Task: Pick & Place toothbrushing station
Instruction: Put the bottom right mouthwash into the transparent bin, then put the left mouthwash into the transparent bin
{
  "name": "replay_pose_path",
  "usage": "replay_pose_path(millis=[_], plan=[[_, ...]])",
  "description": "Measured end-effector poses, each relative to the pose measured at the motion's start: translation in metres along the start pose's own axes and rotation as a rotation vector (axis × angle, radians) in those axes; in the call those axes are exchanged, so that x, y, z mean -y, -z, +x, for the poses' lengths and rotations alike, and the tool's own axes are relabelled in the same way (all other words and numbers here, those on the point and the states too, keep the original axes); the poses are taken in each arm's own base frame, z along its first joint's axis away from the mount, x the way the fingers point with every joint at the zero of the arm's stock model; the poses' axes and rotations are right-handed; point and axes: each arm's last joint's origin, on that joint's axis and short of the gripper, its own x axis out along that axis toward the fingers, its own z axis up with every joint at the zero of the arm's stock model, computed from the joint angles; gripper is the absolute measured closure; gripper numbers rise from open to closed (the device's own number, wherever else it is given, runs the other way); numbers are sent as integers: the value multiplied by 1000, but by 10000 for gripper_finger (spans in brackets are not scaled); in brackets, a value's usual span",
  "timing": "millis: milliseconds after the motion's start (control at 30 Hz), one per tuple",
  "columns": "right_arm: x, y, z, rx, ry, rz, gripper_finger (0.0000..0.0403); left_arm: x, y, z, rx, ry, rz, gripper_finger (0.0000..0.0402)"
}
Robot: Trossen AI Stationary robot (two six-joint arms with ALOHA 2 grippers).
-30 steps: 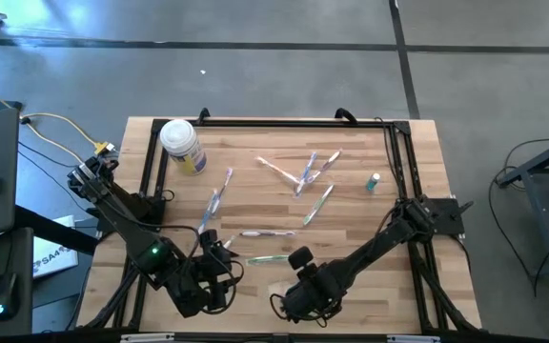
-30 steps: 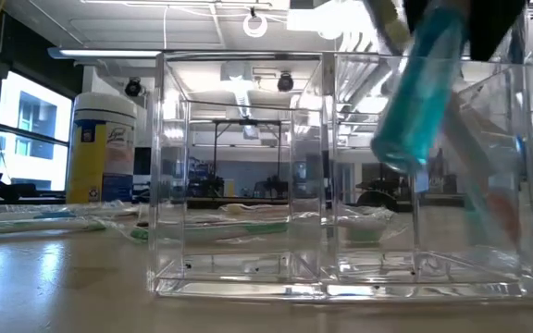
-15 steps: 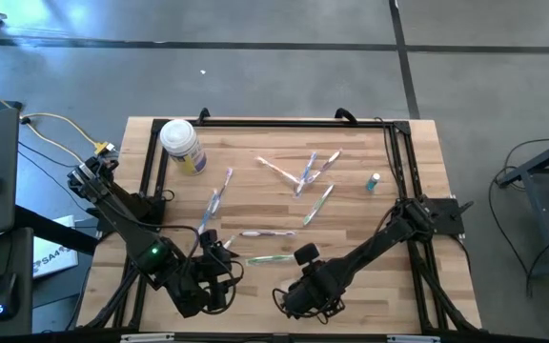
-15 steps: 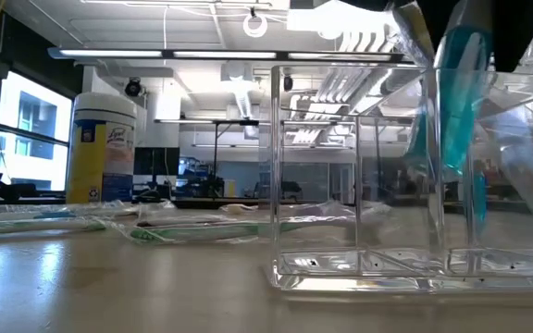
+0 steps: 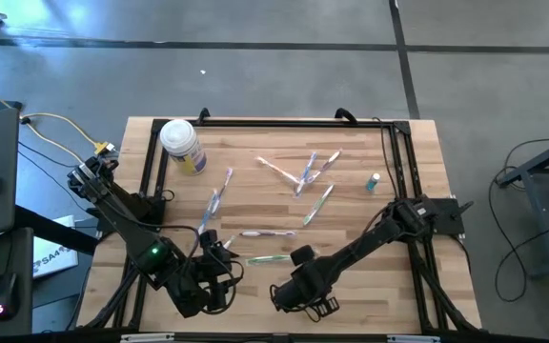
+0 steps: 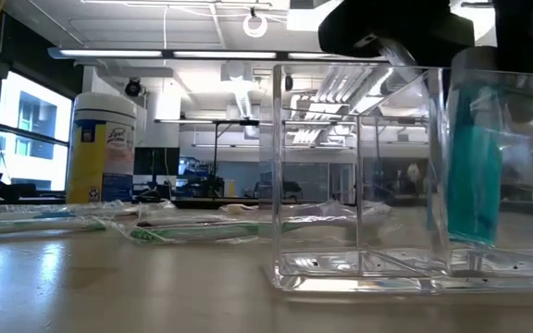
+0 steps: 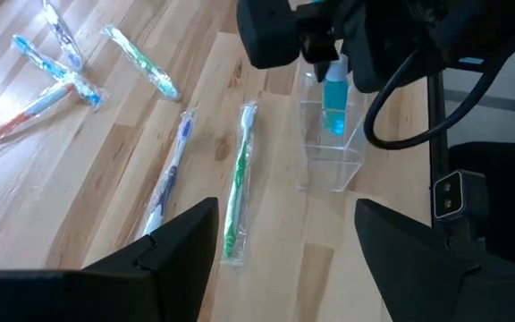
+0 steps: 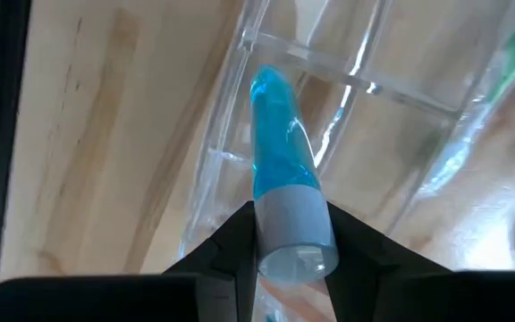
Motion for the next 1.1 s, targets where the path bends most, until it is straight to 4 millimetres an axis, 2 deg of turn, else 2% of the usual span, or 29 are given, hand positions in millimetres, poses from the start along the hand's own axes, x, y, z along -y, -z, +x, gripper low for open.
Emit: replay_pose_path(millis=[200,800,1100], plan=[[1,0,0,-1,-11,2,309,0,0,0,0,0,2,140],[1,0,0,-4,-9,33,261,0,0,0,0,0,0,140],[1,8,-13,-10,-2,110,245,0,0,0,1,1,-1,140]])
